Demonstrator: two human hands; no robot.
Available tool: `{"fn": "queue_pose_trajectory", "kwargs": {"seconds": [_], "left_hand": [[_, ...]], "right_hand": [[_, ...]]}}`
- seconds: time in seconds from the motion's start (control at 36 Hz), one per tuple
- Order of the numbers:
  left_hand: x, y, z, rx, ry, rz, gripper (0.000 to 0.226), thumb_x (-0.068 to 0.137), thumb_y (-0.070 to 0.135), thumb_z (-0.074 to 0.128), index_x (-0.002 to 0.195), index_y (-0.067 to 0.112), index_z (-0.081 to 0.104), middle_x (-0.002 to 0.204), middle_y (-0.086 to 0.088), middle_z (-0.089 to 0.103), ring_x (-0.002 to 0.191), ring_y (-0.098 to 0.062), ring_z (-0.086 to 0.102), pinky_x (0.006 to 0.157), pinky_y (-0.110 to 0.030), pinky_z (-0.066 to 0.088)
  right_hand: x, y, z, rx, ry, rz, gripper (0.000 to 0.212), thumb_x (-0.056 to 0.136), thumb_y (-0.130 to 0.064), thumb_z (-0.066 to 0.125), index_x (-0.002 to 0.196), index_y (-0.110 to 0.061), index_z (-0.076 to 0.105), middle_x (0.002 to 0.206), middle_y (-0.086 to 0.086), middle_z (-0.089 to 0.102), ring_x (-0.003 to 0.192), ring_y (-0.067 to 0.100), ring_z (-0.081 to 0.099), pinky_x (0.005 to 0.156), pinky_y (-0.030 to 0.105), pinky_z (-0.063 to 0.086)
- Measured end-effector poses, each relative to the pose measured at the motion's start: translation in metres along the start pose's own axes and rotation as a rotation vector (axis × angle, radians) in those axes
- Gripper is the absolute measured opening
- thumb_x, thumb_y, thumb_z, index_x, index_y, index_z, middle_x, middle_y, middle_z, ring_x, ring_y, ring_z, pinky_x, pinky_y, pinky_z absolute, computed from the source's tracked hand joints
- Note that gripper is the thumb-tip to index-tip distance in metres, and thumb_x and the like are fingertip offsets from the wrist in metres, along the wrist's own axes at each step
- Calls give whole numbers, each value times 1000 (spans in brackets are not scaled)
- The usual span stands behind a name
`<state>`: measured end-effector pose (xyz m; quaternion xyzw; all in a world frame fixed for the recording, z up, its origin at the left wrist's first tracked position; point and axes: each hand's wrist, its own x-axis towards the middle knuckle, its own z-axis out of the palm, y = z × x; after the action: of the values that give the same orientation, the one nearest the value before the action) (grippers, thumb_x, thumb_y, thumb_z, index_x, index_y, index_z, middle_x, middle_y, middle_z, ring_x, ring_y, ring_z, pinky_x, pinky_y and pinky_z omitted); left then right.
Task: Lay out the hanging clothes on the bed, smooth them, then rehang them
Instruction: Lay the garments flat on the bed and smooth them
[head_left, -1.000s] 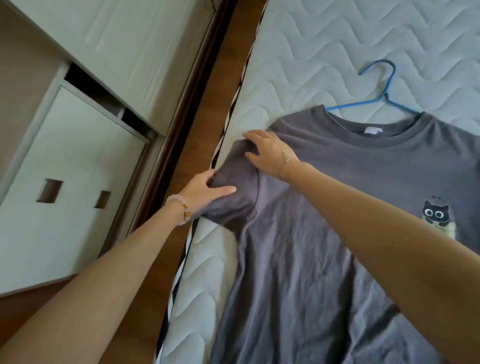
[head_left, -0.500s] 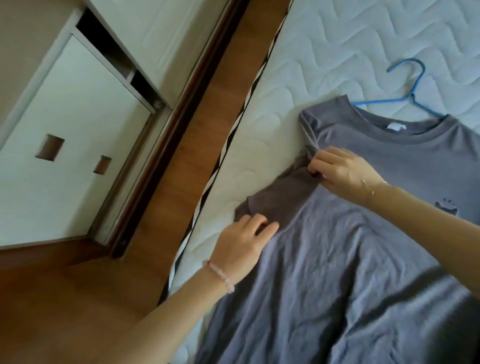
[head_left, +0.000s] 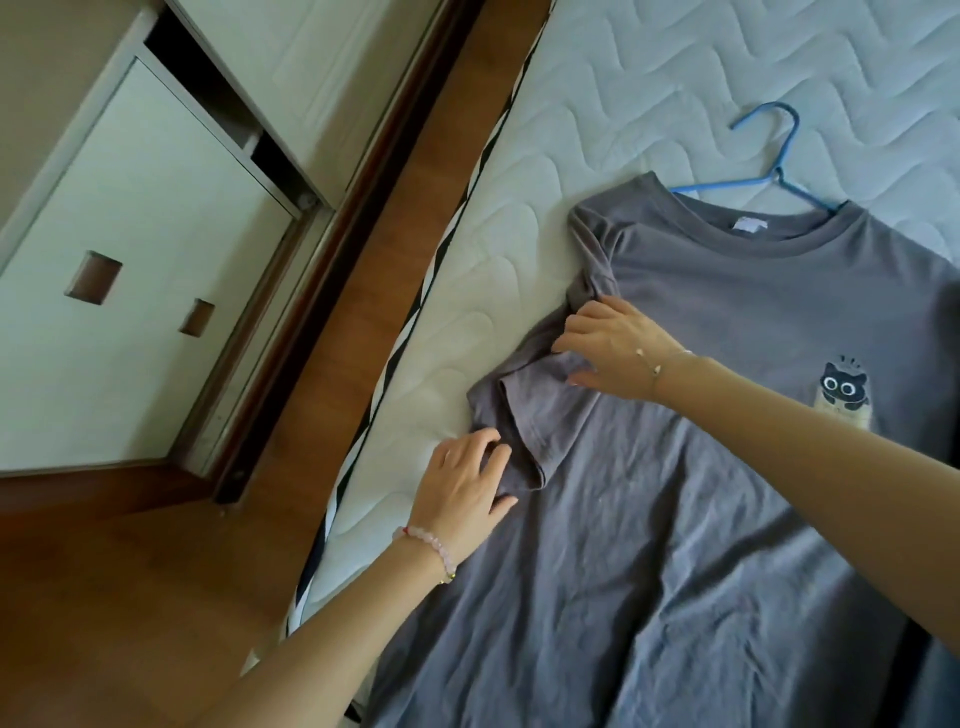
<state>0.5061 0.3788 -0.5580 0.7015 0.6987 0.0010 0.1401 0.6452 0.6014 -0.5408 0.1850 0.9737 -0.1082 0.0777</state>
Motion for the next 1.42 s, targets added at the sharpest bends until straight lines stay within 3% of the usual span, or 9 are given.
{"fn": "queue_pose_trajectory", "kwargs": {"seconds": [0.17,0.28,0.44,0.64,0.72,0.81,1.0,1.31,1.42], "left_hand": [[13,-2,1,-159,204,-60,11,76,20,60,83,15,66,86,0,65,74,-19,62,71,-31,48],[28,-22,-25,-520,262,-408,30,94,30,47,85,4,60,68,-7,57,59,-21,52,54,-31,41],[73,-96,-64,-673,403,-668,28,92,21,58,107,-3,62,96,-25,67,81,-36,66,70,-33,46],[116,-152,-64,-620,-51,-764,15,92,21,53,80,11,54,91,-20,64,85,-34,67,74,-42,57],[120,-151,-58,-593,-250,-913,27,90,17,51,113,7,59,102,-18,65,83,-32,65,72,-37,55],[118,-141,-56,-501,-282,-943,28,91,18,49,107,-1,60,87,-14,62,62,-24,56,53,-27,42],[135,-134,-52,-940,-39,-1021,41,93,26,52,130,9,51,132,-13,53,120,-33,50,96,-37,40],[188,-164,-65,-1252,94,-1037,80,48,54,83,117,20,65,119,1,65,110,-20,60,100,-39,45],[200,-145,-79,-1250,119,-927,55,80,29,74,128,9,56,118,-3,62,105,-19,60,92,-31,48]], "right_hand": [[7,0,-6,186,145,163,10,72,-21,74,79,-13,72,71,6,64,75,33,59,67,40,47],[29,11,-35,194,209,325,18,81,-26,66,90,-11,72,87,13,61,88,37,53,69,40,38],[106,5,-76,334,252,531,27,88,-32,60,108,-18,69,108,10,63,102,29,57,79,33,42],[139,13,-74,956,231,558,58,82,-12,56,139,-20,45,127,9,56,124,16,50,102,27,43],[119,25,-59,962,167,596,64,85,-9,55,144,-21,33,139,6,47,124,16,48,90,20,45],[90,38,-45,872,239,710,52,88,-6,48,138,-18,42,132,3,55,114,17,54,85,18,44],[21,66,-23,683,291,842,37,84,-6,50,119,-12,60,116,8,67,108,26,60,98,38,46],[35,95,-16,438,188,699,43,93,-16,44,135,-19,46,141,5,45,127,33,39,106,42,33],[76,105,-21,399,53,604,50,95,-20,43,143,-24,34,150,-1,35,134,31,33,110,47,29]]}}
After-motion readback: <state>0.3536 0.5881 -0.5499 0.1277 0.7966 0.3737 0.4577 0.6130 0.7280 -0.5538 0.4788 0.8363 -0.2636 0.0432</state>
